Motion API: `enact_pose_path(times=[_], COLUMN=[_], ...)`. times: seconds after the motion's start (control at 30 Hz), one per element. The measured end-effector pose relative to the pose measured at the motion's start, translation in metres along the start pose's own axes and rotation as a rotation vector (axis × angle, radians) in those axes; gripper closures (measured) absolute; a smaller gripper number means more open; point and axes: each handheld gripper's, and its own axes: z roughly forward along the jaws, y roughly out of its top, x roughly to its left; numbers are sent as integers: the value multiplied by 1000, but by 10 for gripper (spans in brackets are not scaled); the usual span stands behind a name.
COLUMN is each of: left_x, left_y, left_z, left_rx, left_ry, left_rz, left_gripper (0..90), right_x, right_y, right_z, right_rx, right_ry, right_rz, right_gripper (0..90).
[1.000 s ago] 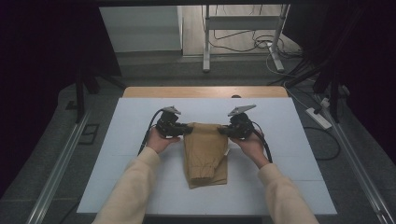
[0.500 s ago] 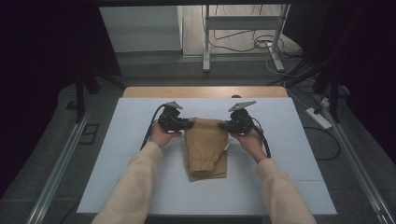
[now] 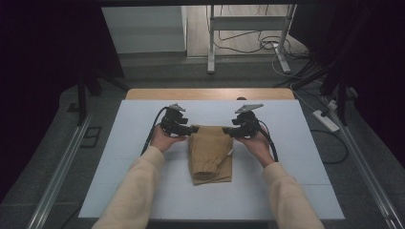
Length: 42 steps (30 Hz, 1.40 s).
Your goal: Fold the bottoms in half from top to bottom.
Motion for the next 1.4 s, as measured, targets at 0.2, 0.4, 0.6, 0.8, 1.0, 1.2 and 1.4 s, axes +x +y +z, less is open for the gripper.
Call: enact_pose_path(times=[0.2, 0.4, 0.6, 0.8, 1.0, 1.2, 1.4], left_x=[-5, -13, -24, -33, -41, -45, -48], left_y=[-11, -26, -44, -57, -69, -81, -92], left_z=[-6, -16, -26, -30, -36, -42, -47], left_rx=[-1, -2, -12, -7, -11, -8, 4], left_ry=[-22, -30, -42, -49, -53, -54, -60], left_rz=[12, 29, 36, 45, 53, 52, 48], left_gripper=[288, 303, 309, 311, 311, 311, 314], right_x=[4, 10, 19, 24, 31, 38, 41], right_y=[-3, -13, -26, -39, -49, -58, -65], right_z=[-3, -12, -24, -31, -38, -45, -51], right_rx=[23, 21, 22, 31, 27, 33, 46], right_ry=[43, 82, 105, 109, 130, 142, 152], right_rz=[-8, -13, -38, -54, -60, -74, -77], right_gripper=[390, 398, 397, 396, 394, 393, 390])
